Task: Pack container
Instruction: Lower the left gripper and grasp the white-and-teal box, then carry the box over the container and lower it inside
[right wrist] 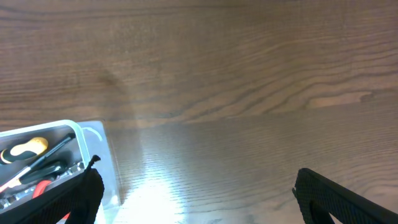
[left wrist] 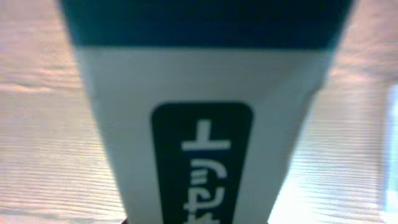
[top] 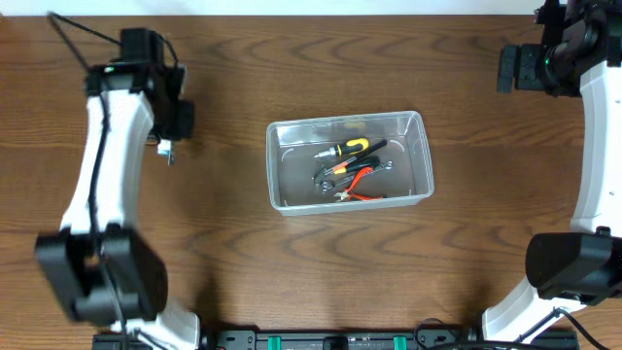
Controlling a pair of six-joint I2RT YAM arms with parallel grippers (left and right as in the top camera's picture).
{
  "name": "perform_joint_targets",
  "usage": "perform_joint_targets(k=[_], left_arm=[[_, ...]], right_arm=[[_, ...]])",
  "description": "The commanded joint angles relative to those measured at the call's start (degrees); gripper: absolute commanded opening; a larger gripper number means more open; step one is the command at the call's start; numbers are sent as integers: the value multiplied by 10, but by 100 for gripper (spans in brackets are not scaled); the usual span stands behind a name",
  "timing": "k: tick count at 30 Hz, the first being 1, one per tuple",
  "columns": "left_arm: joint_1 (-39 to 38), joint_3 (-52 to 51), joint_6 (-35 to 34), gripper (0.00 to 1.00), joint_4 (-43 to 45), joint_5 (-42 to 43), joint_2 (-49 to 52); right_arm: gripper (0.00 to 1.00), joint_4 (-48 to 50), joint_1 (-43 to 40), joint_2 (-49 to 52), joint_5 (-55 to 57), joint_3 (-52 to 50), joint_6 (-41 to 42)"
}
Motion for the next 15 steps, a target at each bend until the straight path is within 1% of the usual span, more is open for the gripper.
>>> perform_joint_targets(k=[1, 4, 9, 15], left_arm=[[-26, 14, -4, 14, -1, 61, -56], [-60, 14, -4, 14, -2, 89, -95], [-145, 14, -4, 14, -11, 90, -144], [-255, 14, -4, 15, -12, 90, -162]], right_arm=[[99, -1, 0, -3, 0, 3, 10], [99, -1, 0, -3, 0, 3, 10], [99, -1, 0, -3, 0, 3, 10], [99, -1, 0, -3, 0, 3, 10]])
